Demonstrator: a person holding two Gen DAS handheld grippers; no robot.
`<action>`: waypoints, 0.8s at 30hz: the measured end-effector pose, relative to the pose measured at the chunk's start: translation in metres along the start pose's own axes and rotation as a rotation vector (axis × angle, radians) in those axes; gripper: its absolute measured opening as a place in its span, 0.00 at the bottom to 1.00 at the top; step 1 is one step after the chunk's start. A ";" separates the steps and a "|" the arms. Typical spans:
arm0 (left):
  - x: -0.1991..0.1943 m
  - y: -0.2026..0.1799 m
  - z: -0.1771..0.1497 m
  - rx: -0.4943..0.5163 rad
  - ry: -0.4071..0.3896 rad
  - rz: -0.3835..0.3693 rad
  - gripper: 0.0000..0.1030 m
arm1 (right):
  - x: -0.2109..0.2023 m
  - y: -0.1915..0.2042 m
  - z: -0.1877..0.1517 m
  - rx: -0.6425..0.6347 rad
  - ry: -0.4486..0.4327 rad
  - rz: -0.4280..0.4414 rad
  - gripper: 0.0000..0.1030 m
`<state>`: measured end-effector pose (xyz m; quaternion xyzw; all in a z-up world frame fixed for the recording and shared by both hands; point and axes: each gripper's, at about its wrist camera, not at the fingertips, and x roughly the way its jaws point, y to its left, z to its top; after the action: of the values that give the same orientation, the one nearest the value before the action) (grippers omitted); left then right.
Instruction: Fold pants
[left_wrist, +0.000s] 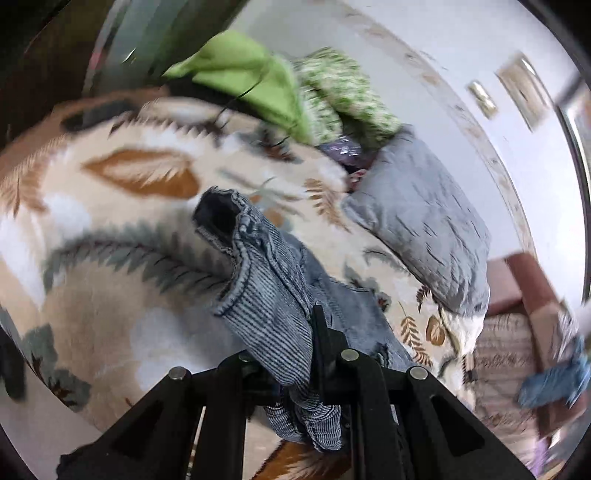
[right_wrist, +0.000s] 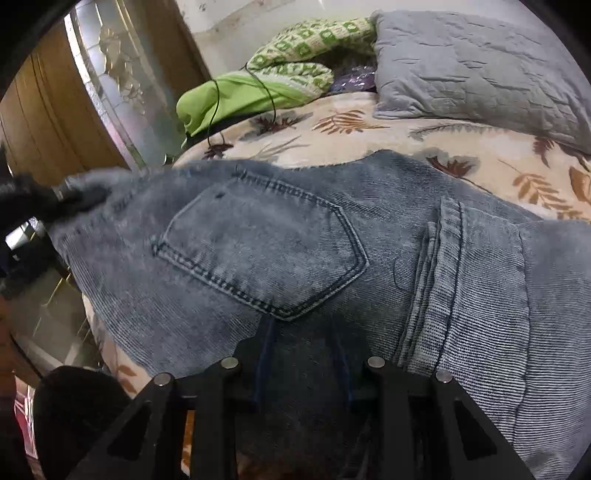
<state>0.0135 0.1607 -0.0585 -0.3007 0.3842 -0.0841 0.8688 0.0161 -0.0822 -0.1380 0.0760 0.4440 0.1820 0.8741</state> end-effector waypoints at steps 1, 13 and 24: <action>-0.005 -0.012 -0.001 0.041 -0.012 -0.002 0.13 | -0.004 -0.004 0.001 0.023 -0.009 0.020 0.32; -0.019 -0.138 -0.042 0.342 0.001 -0.112 0.13 | -0.129 -0.146 -0.003 0.517 -0.369 0.004 0.32; 0.086 -0.248 -0.162 0.545 0.294 -0.227 0.18 | -0.207 -0.249 -0.052 0.807 -0.521 -0.048 0.32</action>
<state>-0.0221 -0.1453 -0.0511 -0.0827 0.4329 -0.3225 0.8377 -0.0748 -0.3933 -0.0872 0.4418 0.2470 -0.0501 0.8610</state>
